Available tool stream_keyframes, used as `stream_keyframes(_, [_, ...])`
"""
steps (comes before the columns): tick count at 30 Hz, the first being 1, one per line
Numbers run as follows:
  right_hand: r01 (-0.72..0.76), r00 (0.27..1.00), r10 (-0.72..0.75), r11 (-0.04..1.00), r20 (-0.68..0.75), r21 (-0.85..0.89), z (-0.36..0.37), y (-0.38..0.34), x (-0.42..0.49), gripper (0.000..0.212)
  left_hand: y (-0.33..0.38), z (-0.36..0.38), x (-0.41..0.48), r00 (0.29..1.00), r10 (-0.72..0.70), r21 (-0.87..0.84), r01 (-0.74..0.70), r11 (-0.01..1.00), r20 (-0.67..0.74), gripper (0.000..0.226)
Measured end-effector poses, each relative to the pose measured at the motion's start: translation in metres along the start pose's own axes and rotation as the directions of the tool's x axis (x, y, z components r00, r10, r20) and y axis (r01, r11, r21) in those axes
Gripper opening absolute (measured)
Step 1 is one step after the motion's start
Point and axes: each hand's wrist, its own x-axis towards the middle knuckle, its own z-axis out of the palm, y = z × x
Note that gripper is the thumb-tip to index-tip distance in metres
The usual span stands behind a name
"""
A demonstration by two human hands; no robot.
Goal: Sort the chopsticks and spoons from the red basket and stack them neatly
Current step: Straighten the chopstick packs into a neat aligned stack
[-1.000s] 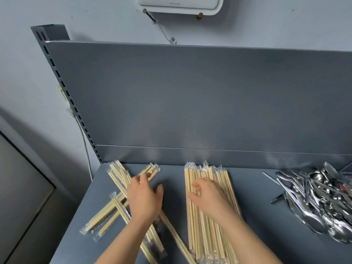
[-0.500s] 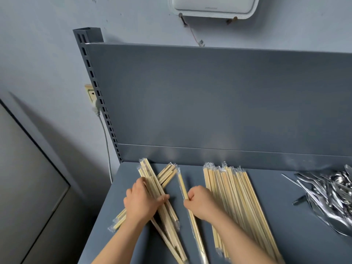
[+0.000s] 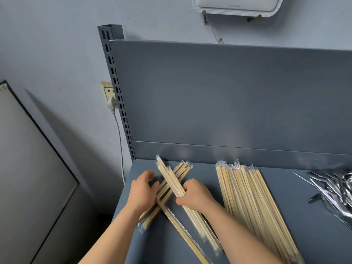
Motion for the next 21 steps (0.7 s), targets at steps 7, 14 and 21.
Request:
stream_keyframes(7, [-0.023,0.995,0.011,0.993,0.104,0.115,-0.011,0.012,-0.005,0.018,0.003,-0.004,-0.021,0.991,-0.135,0.282,0.129,0.951,0.002,0.041])
stream_keyframes(14, [-0.016,0.977,-0.02,0.986,0.213,0.165,-0.015,0.019,-0.027,0.049,0.02,-0.007,-0.006,0.995,-0.095,-0.224,0.084,0.971,-0.042,0.021])
stream_keyframes(21, [0.004,0.985,-0.068,0.928,0.157,0.372,-0.02,0.021,-0.038,0.031,0.048,-0.013,0.007,0.999,0.007,-0.537,-0.035,0.843,-0.054,0.013])
